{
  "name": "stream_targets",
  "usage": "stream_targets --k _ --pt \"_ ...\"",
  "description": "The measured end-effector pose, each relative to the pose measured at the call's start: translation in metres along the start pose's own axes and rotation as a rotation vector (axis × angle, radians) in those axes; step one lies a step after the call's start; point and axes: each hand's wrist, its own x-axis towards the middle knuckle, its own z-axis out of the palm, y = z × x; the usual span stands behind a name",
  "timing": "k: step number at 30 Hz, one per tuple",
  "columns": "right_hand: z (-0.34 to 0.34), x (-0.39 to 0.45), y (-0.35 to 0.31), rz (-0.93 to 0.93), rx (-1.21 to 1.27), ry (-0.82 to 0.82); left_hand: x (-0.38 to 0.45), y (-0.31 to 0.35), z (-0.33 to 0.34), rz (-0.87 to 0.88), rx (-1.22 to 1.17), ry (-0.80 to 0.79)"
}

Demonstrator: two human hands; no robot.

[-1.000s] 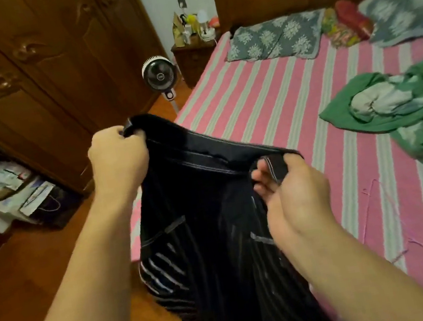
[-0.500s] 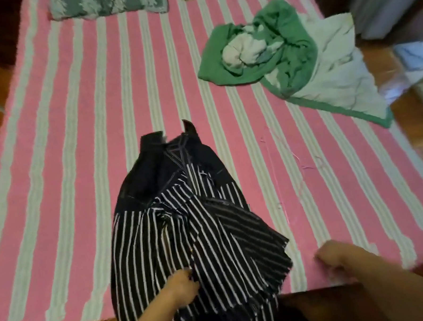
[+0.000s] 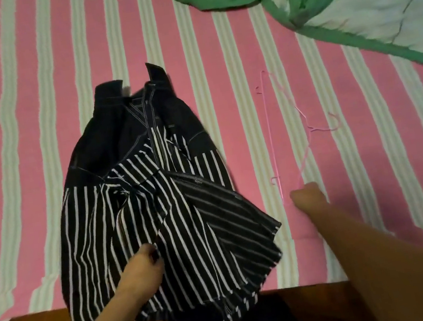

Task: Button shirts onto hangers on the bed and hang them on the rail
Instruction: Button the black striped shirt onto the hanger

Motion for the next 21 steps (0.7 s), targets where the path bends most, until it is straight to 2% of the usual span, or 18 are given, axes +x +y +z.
stream_targets --k 3,7,9,11,14,18,21 --pt "0.025 0.018 -0.009 0.06 0.056 0.103 0.007 0.002 0.025 -0.029 0.028 0.017" --pt "0.053 0.025 -0.013 0.008 -0.006 0.175 0.002 0.007 0.045 -0.046 0.083 0.065" --pt "0.05 0.02 -0.021 0.055 0.061 0.214 -0.009 0.008 0.044 -0.053 0.055 0.121" --pt "0.051 0.017 -0.027 0.075 0.193 0.172 -0.018 0.0 0.036 -0.089 0.024 0.198" --pt "0.072 0.023 -0.03 -0.001 0.275 0.111 -0.024 -0.024 0.024 -0.174 0.041 0.321" --pt "0.09 -0.049 -0.053 -0.209 0.202 0.032 -0.001 -0.049 0.014 -0.242 0.113 0.42" --pt "0.119 -0.067 -0.053 -0.34 0.153 0.036 0.029 -0.068 0.001 -0.213 -0.077 0.539"
